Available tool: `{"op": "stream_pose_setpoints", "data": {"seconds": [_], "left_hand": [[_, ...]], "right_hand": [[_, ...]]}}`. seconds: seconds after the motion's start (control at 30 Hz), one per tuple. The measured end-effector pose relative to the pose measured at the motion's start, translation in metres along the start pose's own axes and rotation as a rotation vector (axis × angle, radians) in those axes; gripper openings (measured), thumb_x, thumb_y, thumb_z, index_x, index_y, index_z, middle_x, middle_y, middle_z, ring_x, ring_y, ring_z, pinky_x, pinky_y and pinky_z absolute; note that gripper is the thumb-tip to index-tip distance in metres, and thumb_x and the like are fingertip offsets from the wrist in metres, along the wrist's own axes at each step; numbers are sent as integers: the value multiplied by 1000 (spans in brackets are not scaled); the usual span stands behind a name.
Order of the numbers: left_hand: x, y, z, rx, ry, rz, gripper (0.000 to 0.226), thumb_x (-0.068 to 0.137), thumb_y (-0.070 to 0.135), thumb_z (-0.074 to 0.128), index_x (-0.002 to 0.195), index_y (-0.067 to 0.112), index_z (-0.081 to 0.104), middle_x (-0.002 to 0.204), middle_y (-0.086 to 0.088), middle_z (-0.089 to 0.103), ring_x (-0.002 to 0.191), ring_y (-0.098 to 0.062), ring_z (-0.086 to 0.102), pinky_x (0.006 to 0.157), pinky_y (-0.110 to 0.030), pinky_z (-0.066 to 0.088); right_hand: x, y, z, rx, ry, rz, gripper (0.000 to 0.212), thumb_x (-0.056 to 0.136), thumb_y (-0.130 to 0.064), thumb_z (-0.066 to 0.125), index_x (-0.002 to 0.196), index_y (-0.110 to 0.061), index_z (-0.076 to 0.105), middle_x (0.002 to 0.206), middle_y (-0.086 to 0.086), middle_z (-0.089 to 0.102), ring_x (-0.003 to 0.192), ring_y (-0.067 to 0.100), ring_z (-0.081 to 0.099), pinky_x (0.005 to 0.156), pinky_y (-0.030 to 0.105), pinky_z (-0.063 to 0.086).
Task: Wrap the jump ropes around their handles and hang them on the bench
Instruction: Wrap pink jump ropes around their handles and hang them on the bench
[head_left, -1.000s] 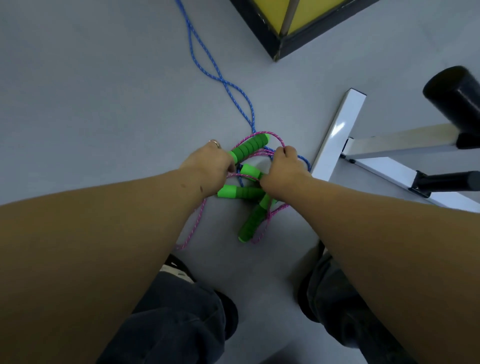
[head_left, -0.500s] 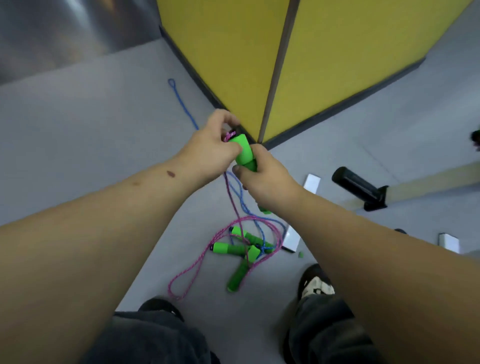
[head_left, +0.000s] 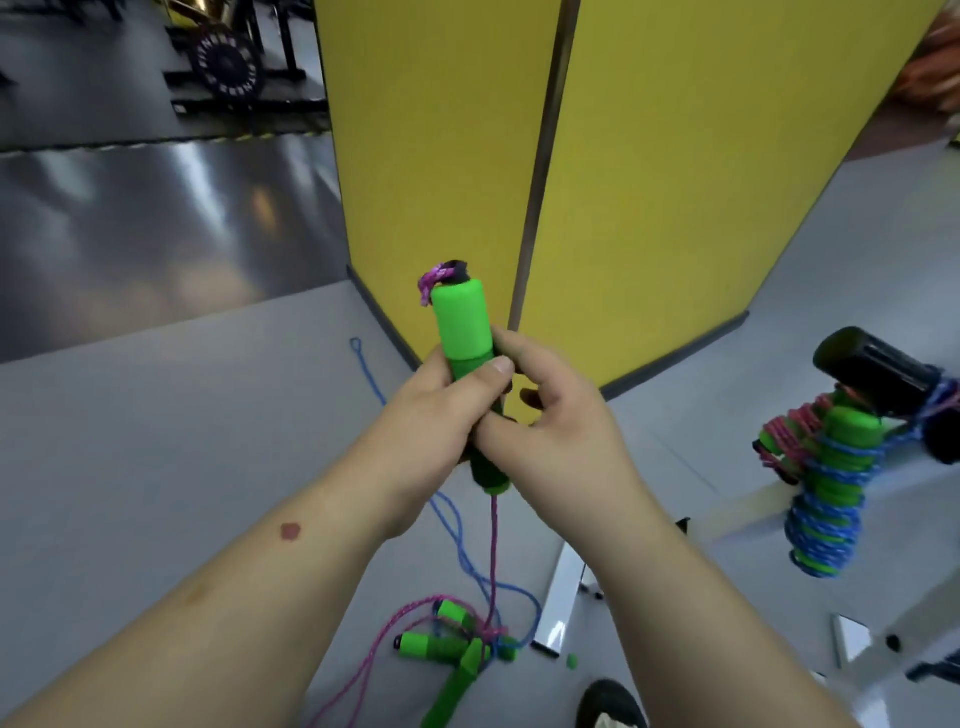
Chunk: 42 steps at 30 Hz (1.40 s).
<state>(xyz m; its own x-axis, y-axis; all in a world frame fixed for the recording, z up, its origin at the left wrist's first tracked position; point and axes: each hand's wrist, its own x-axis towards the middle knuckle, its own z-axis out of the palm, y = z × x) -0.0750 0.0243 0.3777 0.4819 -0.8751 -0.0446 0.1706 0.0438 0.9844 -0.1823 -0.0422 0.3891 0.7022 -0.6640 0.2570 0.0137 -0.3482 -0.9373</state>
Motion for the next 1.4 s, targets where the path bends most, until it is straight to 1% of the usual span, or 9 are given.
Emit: {"op": "stream_pose_setpoints", "data": {"seconds": [0.17, 0.33, 0.43, 0.63, 0.87, 1.03, 1.17, 1.27, 1.4], "left_hand": [[12, -5, -13, -79, 54, 21, 34, 82, 32, 64, 114, 26, 72, 78, 0, 63, 75, -20, 59, 77, -40, 48], [43, -30, -27, 250, 162, 65, 25, 84, 44, 61, 107, 34, 63, 77, 1, 71, 77, -25, 71, 82, -53, 58], [54, -42, -34, 591, 191, 45, 18, 85, 46, 56, 95, 30, 55, 82, -4, 73, 79, -29, 73, 80, -58, 59], [53, -52, -36, 992, -15, -103, 8, 90, 28, 58, 95, 27, 52, 87, -3, 71, 76, -22, 68, 67, -42, 57], [41, -57, -23, 355, -104, -239, 8, 97, 14, 66, 103, 20, 66, 82, 1, 76, 72, -12, 74, 55, -29, 53], [52, -48, -41, 120, 253, -171, 10, 98, 11, 67, 89, 14, 62, 58, 5, 64, 50, -9, 58, 45, -23, 47], [60, -38, -66, -93, 492, -206, 11, 100, 13, 62, 90, 17, 61, 76, 0, 71, 57, -8, 69, 44, -20, 49], [49, -46, -50, -64, 309, -319, 14, 97, 7, 63, 104, 19, 60, 106, -12, 75, 80, -19, 78, 46, -23, 52], [32, -60, -13, 73, -69, -355, 21, 99, 7, 59, 113, 23, 60, 98, -3, 75, 94, -16, 77, 53, -24, 53]], "right_hand": [[-3, 39, 3, 311, -190, 329, 52, 90, -27, 69, 139, -31, 53, 132, 2, 63, 123, 13, 61, 101, 35, 52], [14, 68, 2, 316, -341, 578, 39, 91, -47, 57, 111, -14, 63, 81, 2, 55, 67, 20, 59, 78, 41, 56], [21, 82, -5, 223, -205, 655, 19, 98, -24, 52, 103, -10, 63, 70, 4, 43, 50, 15, 36, 49, 29, 34], [19, 94, -16, 279, -34, 460, 18, 99, 2, 48, 101, -8, 63, 72, 4, 65, 50, 15, 43, 48, 26, 36], [20, 95, -14, 354, 5, 368, 8, 101, -3, 52, 101, -10, 55, 79, 2, 69, 53, 15, 52, 52, 26, 45], [21, 99, -19, 297, -126, 464, 12, 96, -9, 58, 106, -11, 63, 77, 5, 68, 55, 18, 53, 54, 30, 47], [16, 106, -17, 160, -201, 530, 21, 103, -13, 50, 100, -11, 71, 66, 2, 56, 51, 14, 46, 53, 28, 43], [20, 96, -11, 422, -53, 458, 19, 104, -12, 49, 104, -10, 68, 70, 3, 57, 53, 15, 45, 53, 27, 43], [27, 88, -5, 459, 85, 329, 11, 101, -11, 55, 103, -11, 66, 75, 3, 67, 61, 12, 56, 55, 25, 49]]}}
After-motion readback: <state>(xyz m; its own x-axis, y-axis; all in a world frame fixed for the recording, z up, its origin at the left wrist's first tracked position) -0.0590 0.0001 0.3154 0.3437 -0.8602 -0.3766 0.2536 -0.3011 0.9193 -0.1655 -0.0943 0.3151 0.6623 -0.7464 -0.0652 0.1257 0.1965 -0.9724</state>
